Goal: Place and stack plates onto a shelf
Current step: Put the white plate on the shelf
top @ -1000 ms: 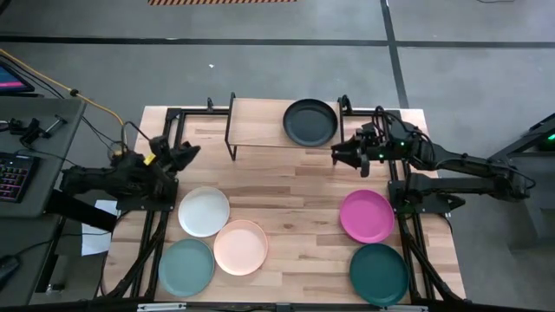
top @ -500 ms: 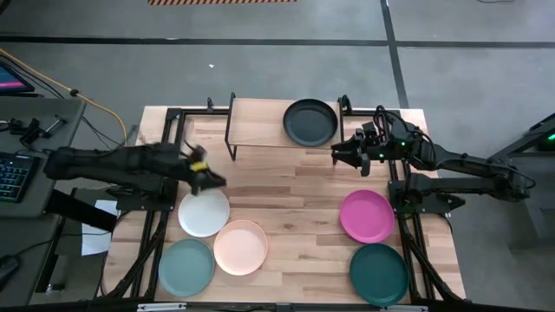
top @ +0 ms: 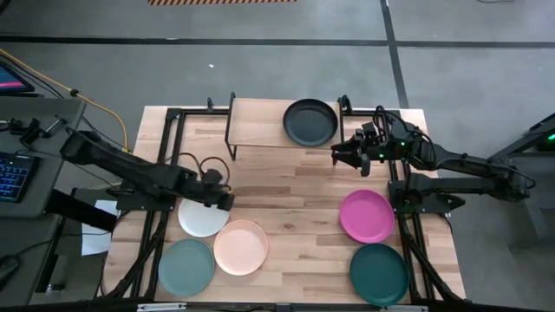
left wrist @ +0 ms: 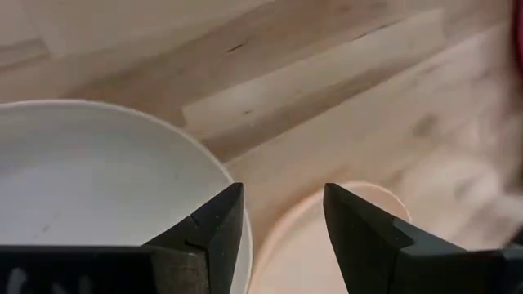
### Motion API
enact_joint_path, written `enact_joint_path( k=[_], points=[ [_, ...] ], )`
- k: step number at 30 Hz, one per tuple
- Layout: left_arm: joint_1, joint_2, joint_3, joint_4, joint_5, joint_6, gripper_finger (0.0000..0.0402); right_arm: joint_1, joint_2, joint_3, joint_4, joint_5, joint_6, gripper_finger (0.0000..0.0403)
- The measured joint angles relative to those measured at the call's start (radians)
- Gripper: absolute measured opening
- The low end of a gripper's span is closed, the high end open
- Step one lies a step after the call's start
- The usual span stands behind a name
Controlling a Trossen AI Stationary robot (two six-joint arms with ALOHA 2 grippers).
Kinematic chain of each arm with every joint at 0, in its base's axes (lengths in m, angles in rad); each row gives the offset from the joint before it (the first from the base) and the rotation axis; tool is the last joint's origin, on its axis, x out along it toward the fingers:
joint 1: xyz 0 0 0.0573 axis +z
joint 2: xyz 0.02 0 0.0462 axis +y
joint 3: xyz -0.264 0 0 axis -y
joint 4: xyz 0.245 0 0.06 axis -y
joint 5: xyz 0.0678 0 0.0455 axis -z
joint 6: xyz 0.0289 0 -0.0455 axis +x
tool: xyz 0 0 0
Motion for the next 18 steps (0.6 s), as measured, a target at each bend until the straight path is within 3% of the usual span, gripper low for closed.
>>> enact_joint_path(
  k=[18],
  points=[
    [-0.02,0.304,0.001,0.102,-0.028,-0.081,0.0158,0.0,0.0,0.0,-0.03,0.0,-0.035,0.0181]
  ],
)
